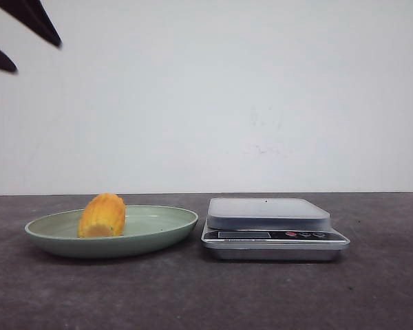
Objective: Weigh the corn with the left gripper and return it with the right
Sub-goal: 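Lower the left gripper over the corn cob on the green plate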
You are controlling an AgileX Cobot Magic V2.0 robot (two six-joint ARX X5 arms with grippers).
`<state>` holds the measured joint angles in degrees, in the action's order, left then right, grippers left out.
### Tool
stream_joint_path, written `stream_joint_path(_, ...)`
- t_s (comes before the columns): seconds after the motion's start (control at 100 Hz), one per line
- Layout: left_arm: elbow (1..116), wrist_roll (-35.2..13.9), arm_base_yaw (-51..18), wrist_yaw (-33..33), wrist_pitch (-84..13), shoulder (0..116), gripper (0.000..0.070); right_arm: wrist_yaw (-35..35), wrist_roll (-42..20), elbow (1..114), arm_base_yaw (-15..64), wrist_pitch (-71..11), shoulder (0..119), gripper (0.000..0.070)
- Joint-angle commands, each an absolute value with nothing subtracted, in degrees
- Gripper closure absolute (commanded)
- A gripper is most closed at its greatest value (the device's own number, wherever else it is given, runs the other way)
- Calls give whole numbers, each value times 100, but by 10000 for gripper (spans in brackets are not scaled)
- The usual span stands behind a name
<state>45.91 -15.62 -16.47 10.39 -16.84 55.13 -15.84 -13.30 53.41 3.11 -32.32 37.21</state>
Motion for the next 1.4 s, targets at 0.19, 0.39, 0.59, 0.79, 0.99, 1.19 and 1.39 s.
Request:
stream_joint_path(0.19, 4720, -1632, -2290, 670, -1188, 6766, 265, -1658, -1260, 5433, 327, -3179, 3750, 169)
stream_joint_path(0.39, 4724, -1673, -2766, -163, -956, 7583, 265, -1660, -1260, 5433, 327, -3181, 3739, 166)
stream_joint_path(0.59, 4724, -1761, -2919, -489, -742, 8154, 265, -1660, -1238, 5433, 327, -3181, 3734, 166)
stream_joint_path(0.79, 4724, -1809, -2934, -582, -775, 8510, 265, -1660, -1238, 5433, 327, -3181, 3734, 166)
stream_joint_path(0.99, 4724, -1896, -3009, -582, -808, 8770, 265, -1660, -1240, 5433, 327, -3181, 3734, 166)
stream_joint_path(1.19, 4724, -1984, -3096, -576, -808, 8993, 340, -1660, -1240, 5433, 327, -3181, 3734, 166)
stream_joint_path(1.39, 4731, -1979, -3164, -572, -773, 9024, 700, -1656, -1240, 5433, 325, -3183, 3734, 166)
